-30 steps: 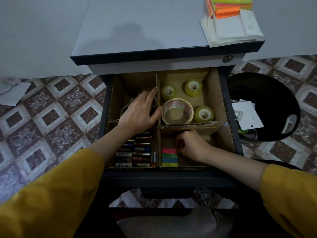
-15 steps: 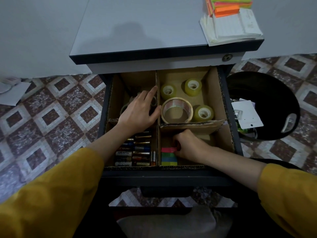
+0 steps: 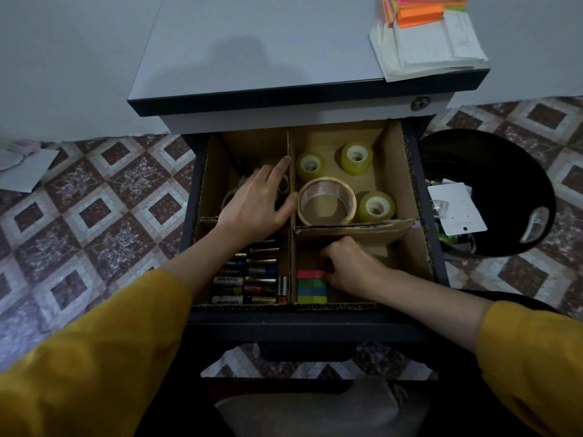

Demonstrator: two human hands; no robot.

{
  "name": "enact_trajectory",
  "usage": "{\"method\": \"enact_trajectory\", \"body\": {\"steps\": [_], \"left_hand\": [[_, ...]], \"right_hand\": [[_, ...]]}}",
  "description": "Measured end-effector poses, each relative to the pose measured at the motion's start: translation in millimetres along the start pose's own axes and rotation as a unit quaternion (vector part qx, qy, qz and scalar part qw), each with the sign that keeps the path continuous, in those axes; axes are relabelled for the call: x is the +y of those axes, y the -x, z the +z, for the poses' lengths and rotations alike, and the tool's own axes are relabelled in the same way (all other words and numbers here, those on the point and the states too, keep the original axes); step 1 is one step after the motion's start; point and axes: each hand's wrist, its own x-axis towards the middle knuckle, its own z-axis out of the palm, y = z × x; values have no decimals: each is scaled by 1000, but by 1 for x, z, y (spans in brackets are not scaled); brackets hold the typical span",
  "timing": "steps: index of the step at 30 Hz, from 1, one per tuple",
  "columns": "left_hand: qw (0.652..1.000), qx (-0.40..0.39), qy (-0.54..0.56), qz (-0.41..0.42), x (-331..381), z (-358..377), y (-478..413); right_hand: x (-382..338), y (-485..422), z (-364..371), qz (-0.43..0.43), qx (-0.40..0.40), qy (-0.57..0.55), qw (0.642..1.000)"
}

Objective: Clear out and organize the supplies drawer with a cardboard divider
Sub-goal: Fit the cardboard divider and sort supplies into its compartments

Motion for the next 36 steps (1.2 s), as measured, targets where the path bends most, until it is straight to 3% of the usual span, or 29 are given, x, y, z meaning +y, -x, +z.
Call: {"method": "enact_trajectory", "body": {"steps": [7,22,25,30,36], "left_hand": [[1000,3,2,0,-1,0,0],[997,-46,-3,-63,5,-13,-3],[998,-33,-36,-46,15,-23,-3],[998,51,10,34,32,-43,-14],[994,80,58,41,61,-83,-55]], "right_hand": [[1,2,-3,13,21,-27,999],[-10,54,-63,-30,102,62,992],[-7,66,-83,-36,135,75,987],[0,77,-131,-13,222,51,973],[18,67,-201,36,336,37,940]]}}
